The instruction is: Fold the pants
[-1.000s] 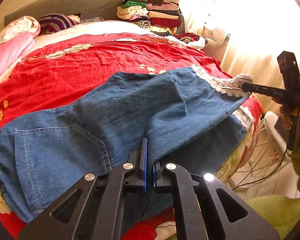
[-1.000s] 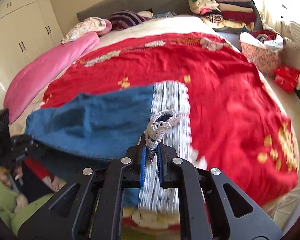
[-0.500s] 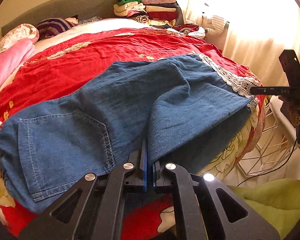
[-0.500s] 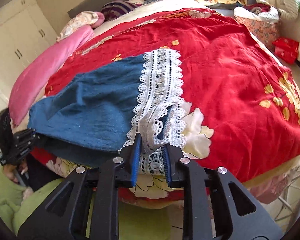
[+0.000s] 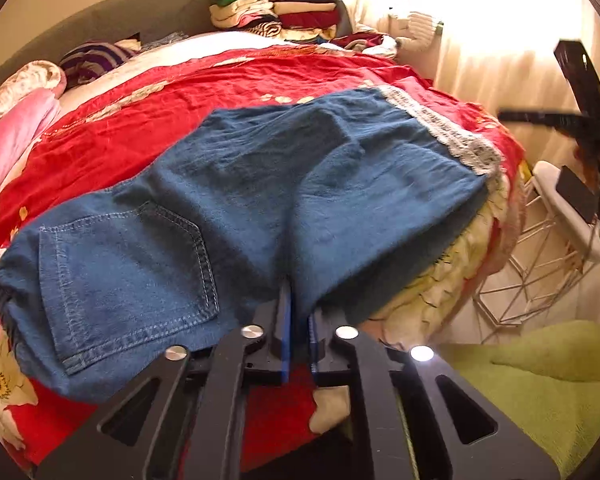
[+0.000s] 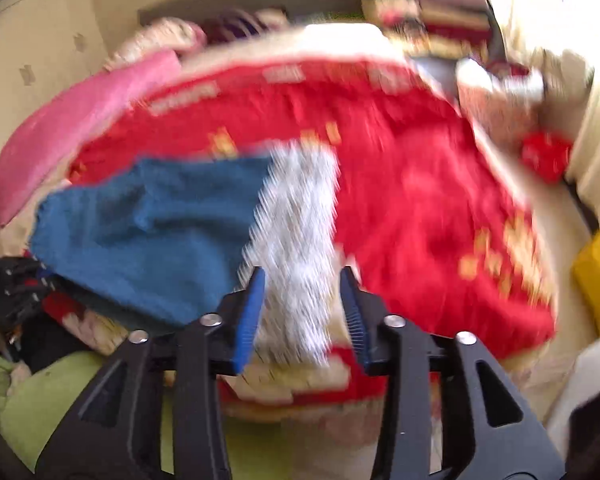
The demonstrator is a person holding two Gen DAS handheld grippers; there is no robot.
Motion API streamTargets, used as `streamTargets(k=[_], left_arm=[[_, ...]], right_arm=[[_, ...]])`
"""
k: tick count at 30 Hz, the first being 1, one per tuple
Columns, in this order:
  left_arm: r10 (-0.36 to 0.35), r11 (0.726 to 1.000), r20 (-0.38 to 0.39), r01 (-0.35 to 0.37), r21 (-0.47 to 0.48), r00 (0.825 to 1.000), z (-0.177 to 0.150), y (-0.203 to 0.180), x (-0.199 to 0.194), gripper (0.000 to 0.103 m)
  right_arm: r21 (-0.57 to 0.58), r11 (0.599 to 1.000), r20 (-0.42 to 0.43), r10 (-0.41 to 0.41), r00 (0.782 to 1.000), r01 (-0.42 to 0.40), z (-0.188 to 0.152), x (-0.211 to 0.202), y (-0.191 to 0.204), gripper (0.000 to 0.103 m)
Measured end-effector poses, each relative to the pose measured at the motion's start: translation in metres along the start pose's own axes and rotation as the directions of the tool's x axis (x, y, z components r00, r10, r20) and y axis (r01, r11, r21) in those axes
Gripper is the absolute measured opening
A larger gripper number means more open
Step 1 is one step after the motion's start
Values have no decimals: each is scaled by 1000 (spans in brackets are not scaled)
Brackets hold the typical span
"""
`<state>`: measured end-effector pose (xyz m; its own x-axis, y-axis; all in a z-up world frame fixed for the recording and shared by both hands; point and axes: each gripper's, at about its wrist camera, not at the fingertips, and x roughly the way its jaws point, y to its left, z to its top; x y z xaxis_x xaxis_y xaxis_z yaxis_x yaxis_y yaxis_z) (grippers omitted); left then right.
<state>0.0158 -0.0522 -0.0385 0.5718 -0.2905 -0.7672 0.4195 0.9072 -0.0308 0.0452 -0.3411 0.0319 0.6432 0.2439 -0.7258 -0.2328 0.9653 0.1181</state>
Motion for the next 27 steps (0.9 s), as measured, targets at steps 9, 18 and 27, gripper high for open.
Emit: streamTargets(k=[9,18,27], left_arm=[[216,954,84,-193,-228,973,-4,60,-70,69],[288,754,-56,-262,-603,956,-45,158,-55,69],[316,724,-25,-258,-640,948,-49,181,-74,41]], right_arm=[[-253,957,-116,115,987,-141,-11,61,73,45],[-230,962,-209,99,973,-147,-29,84,64,53],[-253,956,-219,93,971,-149,-34,83,68,54]])
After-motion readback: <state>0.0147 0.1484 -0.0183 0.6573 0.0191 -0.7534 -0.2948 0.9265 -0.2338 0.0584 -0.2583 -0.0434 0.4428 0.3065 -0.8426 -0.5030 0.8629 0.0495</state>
